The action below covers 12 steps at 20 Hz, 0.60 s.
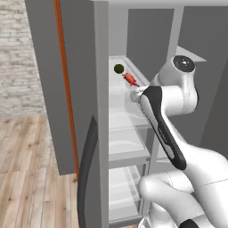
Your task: There's a fish in the fridge that needs to be moved to the freezer for freezing. Pick up the fish from the fridge, place it on any shelf in the freezer, and close the fridge and freezer doors when done.
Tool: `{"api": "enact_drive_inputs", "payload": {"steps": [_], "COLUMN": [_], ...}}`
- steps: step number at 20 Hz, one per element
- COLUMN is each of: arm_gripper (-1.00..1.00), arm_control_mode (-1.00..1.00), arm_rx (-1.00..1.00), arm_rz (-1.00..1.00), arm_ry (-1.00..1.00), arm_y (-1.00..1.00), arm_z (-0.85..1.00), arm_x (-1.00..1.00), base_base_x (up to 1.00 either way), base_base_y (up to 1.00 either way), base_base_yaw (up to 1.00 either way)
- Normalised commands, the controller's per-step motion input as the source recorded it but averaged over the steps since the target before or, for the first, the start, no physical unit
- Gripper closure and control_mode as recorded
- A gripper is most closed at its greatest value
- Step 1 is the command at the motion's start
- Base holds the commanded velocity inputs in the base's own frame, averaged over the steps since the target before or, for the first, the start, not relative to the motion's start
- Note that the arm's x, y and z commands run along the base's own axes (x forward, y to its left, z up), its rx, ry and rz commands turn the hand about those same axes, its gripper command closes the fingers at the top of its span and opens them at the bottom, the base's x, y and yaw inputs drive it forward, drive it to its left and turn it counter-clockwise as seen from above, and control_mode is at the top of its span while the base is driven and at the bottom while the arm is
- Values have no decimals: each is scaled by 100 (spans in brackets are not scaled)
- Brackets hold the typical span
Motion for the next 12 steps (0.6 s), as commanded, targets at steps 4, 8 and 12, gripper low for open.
{"api": "enact_drive_inputs", "payload": {"steps": [4,8,12], "arm_gripper": [-100,-100,-100], "arm_control_mode": [-100,-100,-100], "arm_rx": [-1,-1,0], "arm_rz": [0,0,0], "arm_ry": [-10,-6,0], "arm_y": [0,0,0], "arm_z": [31,29,19], "arm_x": [15,36,45], "base_base_x": [0,0,0], "base_base_y": [0,0,0], "base_base_yaw": [0,0,0]}}
